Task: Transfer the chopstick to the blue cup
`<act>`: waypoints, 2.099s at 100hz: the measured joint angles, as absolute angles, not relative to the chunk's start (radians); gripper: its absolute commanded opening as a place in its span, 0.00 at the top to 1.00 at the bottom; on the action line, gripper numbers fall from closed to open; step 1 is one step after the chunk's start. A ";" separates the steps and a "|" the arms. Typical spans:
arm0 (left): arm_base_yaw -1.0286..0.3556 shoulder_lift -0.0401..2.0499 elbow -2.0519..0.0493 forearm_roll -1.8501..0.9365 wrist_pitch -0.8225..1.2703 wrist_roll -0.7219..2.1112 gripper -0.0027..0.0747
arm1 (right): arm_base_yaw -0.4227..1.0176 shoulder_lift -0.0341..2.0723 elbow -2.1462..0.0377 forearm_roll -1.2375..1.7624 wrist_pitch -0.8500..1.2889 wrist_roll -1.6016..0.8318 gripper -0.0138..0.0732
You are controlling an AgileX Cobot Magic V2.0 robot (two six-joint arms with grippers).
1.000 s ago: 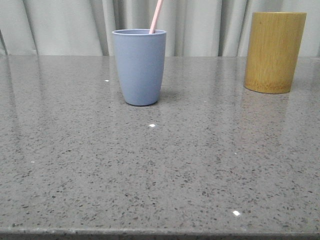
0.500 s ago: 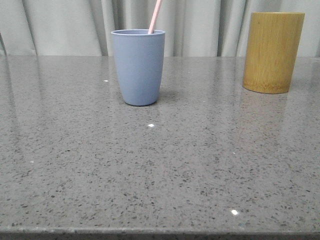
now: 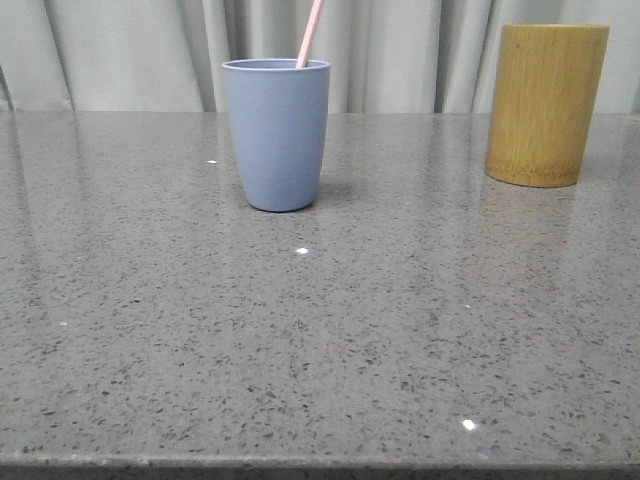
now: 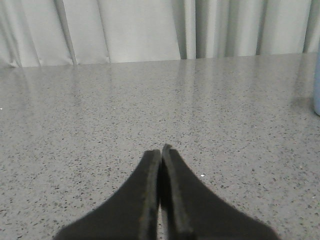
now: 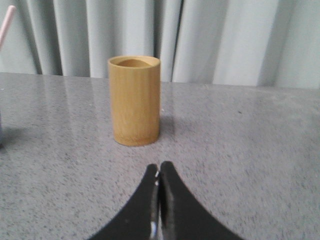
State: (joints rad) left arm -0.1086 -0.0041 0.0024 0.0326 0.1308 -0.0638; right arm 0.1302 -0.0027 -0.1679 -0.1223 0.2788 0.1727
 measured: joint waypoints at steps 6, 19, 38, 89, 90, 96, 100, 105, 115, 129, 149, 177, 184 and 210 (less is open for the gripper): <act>-0.109 -0.004 0.002 0.033 0.129 -0.064 0.99 | 0.097 -0.009 -0.139 -0.083 0.274 0.158 0.92; -0.109 -0.004 0.002 0.033 0.129 -0.064 0.99 | 0.031 -0.010 -0.095 -0.037 0.272 0.145 0.92; -0.109 -0.004 0.002 0.033 0.129 -0.064 0.99 | -0.024 -0.010 -0.055 -0.026 0.253 0.142 0.92; -0.109 -0.004 0.002 0.033 0.129 -0.064 0.99 | -0.029 -0.011 0.029 -0.026 0.142 0.089 0.92; -0.109 -0.004 0.002 0.033 0.129 -0.064 0.99 | -0.029 -0.011 0.029 -0.026 0.139 0.089 0.92; -0.109 -0.004 0.002 0.033 0.129 -0.064 0.99 | -0.029 -0.011 0.029 -0.028 0.131 0.087 0.92; -0.109 -0.004 0.002 0.033 0.129 -0.064 0.99 | -0.029 -0.011 0.029 -0.030 0.127 0.079 0.92; -0.109 -0.004 0.002 0.033 0.129 -0.064 0.99 | -0.029 -0.011 0.029 -0.030 0.127 0.068 0.92; -0.109 -0.004 0.002 0.033 0.129 -0.064 0.99 | -0.029 -0.011 0.029 -0.030 0.127 0.051 0.92; -0.109 -0.004 0.002 0.033 0.129 -0.065 0.99 | -0.029 -0.011 0.029 -0.036 0.127 0.038 0.92; -0.109 -0.004 0.002 0.033 0.129 -0.065 0.99 | -0.029 -0.011 0.029 -0.037 0.141 0.032 0.92; -0.109 -0.004 0.002 0.033 0.129 -0.065 0.99 | -0.029 -0.011 0.029 -0.038 0.150 0.030 0.92; -0.109 -0.004 0.002 0.033 0.129 -0.065 0.99 | -0.029 -0.011 0.029 -0.038 0.150 0.030 0.92; -0.109 -0.004 0.002 0.033 0.129 -0.065 0.99 | -0.029 -0.011 0.029 -0.038 0.150 0.028 0.92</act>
